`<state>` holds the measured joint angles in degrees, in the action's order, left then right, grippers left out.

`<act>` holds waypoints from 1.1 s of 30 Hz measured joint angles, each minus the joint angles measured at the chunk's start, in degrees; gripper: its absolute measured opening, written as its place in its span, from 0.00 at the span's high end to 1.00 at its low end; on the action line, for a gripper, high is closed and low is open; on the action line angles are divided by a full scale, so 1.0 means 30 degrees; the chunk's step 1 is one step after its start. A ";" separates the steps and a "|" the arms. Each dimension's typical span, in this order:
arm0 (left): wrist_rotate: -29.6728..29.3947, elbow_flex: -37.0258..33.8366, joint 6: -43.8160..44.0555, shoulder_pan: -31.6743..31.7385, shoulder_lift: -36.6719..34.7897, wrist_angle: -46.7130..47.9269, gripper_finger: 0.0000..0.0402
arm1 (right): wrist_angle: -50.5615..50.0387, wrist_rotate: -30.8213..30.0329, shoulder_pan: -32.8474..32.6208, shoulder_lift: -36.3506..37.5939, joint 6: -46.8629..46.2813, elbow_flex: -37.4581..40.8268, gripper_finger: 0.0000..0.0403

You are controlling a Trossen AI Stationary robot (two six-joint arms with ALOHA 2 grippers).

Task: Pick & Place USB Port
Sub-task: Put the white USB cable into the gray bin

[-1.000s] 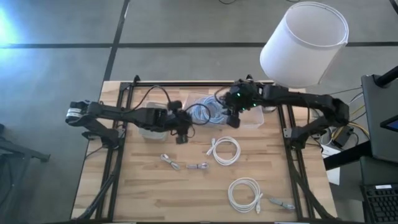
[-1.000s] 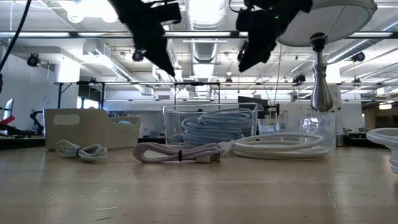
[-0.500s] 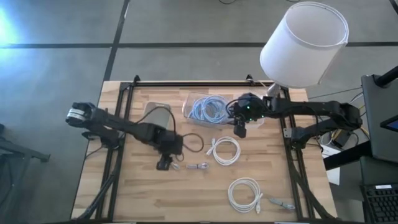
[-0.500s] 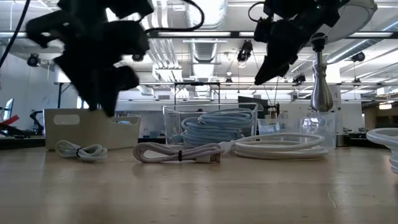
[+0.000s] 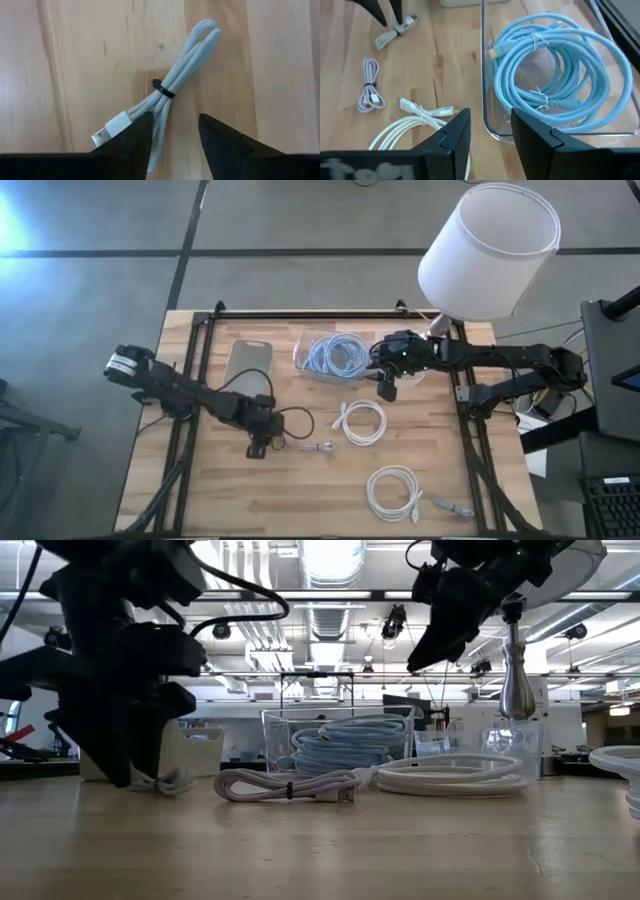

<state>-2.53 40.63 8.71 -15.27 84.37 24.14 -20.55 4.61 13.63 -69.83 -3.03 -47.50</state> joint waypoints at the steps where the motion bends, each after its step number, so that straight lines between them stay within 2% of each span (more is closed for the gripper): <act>1: -0.0016 -0.0178 -0.0005 0.0000 -0.0014 -0.0413 0.60 | 0.0059 0.0003 0.0000 0.0004 0.0000 -0.0023 0.66; 8: -0.0083 -0.0165 -0.0477 0.0000 -0.0033 -0.1989 0.65 | 0.0020 0.0033 -0.0003 -0.0003 0.0155 -0.0024 0.67; 13: -0.1538 0.0119 -0.2115 0.0000 -0.0033 -0.2067 0.67 | 0.0049 0.0033 0.0000 -0.0003 0.0576 -0.0024 0.68; 24: -0.1746 -0.0318 -0.1574 0.0022 0.0069 -0.1872 0.72 | 0.0049 0.0033 -0.0003 -0.0003 0.0554 -0.0024 0.67; 33: -0.1809 -0.1648 -0.1484 0.0022 0.0259 -0.3480 0.88 | 0.0045 0.0033 -0.0003 -0.0005 0.0503 -0.0024 0.69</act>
<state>-7.96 35.69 4.26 -15.20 85.15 13.70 -20.42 4.71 13.62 -69.85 -1.52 -47.57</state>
